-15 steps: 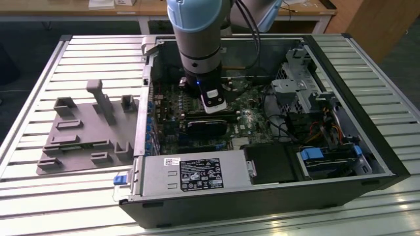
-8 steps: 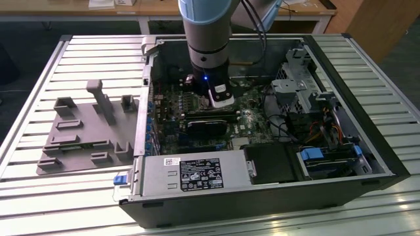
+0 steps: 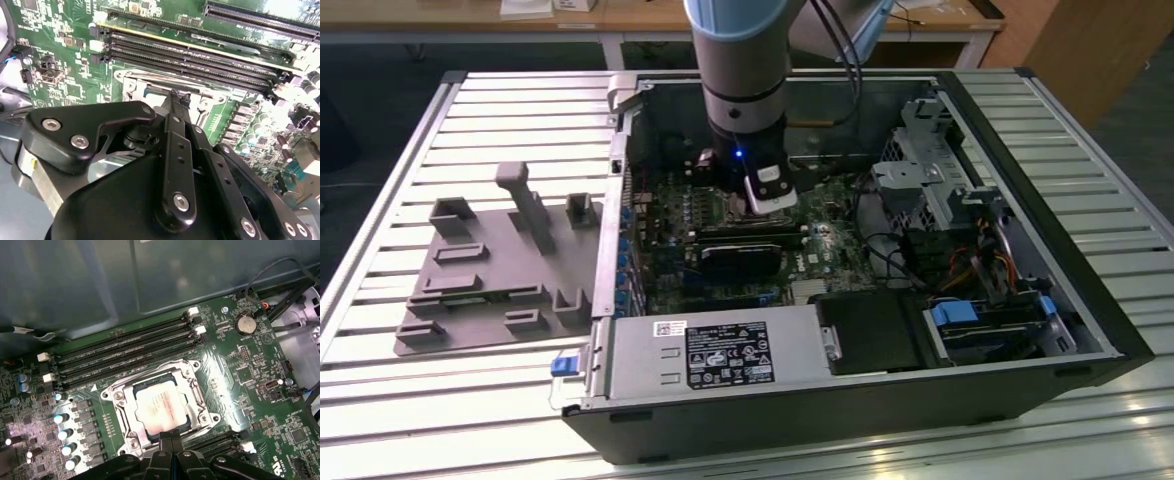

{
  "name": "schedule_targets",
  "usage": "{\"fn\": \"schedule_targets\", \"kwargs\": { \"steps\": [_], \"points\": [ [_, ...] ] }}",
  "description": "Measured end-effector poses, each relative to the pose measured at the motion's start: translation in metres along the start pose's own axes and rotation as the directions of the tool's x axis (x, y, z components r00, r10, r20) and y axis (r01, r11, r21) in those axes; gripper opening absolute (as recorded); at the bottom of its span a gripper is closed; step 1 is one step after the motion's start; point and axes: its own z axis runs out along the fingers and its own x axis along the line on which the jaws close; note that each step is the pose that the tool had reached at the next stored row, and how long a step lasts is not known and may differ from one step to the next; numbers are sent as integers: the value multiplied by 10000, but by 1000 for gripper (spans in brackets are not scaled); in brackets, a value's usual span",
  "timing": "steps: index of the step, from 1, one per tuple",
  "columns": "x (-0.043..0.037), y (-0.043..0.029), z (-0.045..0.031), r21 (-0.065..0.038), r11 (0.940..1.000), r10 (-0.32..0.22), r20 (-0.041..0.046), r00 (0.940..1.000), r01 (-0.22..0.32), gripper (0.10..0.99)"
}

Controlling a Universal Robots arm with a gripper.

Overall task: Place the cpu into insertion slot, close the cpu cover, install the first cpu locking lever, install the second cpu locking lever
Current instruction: 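Install the second cpu locking lever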

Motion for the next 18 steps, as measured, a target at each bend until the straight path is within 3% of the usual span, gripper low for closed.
{"fn": "schedule_targets", "kwargs": {
  "steps": [7, 13, 18],
  "points": [
    [18, 97, 19, 33, 10000, -5, 12, 10000, 5, 102],
    [-1, 144, 29, 382, 9993, -54, 127, 9999, 49, 102],
    [0, 168, 34, 393, 9992, -55, 130, 9999, 50, 102]
  ]
}}
